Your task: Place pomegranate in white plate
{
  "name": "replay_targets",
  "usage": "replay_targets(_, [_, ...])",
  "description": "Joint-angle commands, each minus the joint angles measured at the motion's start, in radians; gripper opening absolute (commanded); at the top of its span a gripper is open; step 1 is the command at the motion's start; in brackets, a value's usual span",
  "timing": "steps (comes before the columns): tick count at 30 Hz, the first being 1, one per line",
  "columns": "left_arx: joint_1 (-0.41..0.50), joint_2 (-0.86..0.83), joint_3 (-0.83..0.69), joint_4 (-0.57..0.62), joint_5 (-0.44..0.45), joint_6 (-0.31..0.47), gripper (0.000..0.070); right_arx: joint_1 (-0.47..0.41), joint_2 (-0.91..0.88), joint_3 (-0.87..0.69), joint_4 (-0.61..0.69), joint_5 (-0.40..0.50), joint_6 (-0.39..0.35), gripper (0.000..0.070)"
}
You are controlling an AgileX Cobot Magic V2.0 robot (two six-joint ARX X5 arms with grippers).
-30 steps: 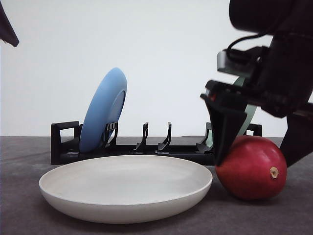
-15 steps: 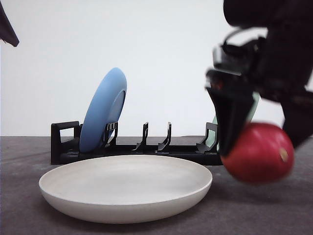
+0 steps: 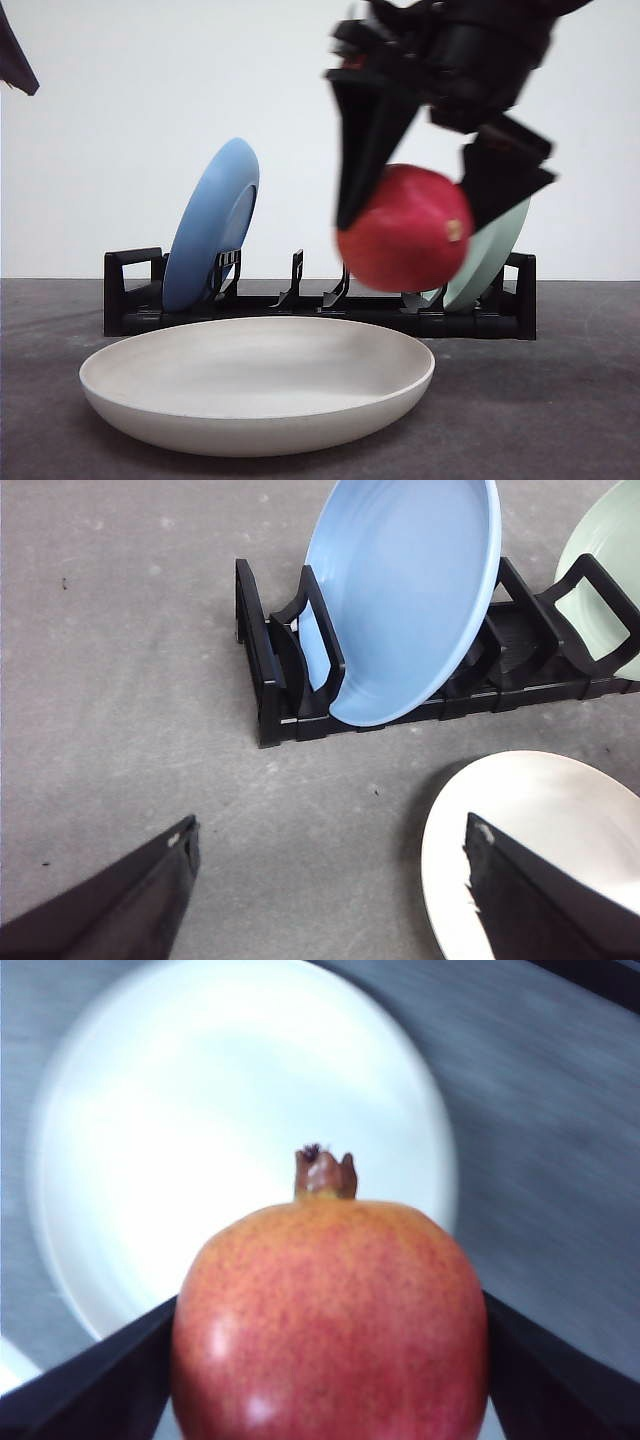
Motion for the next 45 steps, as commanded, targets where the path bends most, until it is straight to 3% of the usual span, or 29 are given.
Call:
replay_targets(1, [-0.002, 0.006, 0.007, 0.011, 0.002, 0.014, 0.0504, 0.026, 0.038, 0.023, 0.041, -0.006, -0.011, 0.045])
replay_targets(13, [-0.002, 0.006, 0.007, 0.011, 0.001, 0.014, 0.0505, 0.103, 0.204, 0.023, 0.281, 0.009, -0.009, 0.0451])
replay_targets(21, [-0.002, 0.006, 0.007, 0.011, 0.001, 0.014, 0.0504, 0.105, 0.24, 0.023, 0.28, 0.01, -0.007, 0.0454])
replay_targets(27, [-0.002, 0.006, 0.007, 0.011, 0.001, 0.014, 0.0504, 0.109, 0.24, 0.023, 0.274, 0.009, -0.006, 0.0569])
replay_targets(32, [-0.002, 0.006, 0.007, 0.011, 0.001, 0.014, 0.0504, 0.11, 0.239, 0.023, 0.265, -0.002, -0.006, 0.0591])
replay_targets(35, [-0.002, 0.006, 0.007, 0.011, 0.001, 0.014, 0.0504, 0.108, 0.238, 0.023, 0.265, -0.002, -0.007, 0.0662])
replay_targets(39, [-0.002, 0.006, 0.007, 0.011, 0.001, 0.014, 0.0504, 0.108, 0.209, 0.023, 0.266, 0.01, -0.036, 0.0663])
replay_targets(42, [-0.002, 0.006, 0.007, 0.011, 0.001, 0.013, 0.0504, 0.114, 0.156, 0.018, 0.285, 0.07, -0.061, 0.0662])
replay_targets(45, [-0.002, 0.006, 0.007, 0.011, 0.001, 0.013, 0.0505, 0.116, 0.079, -0.034, 0.368, 0.098, -0.064, 0.066])
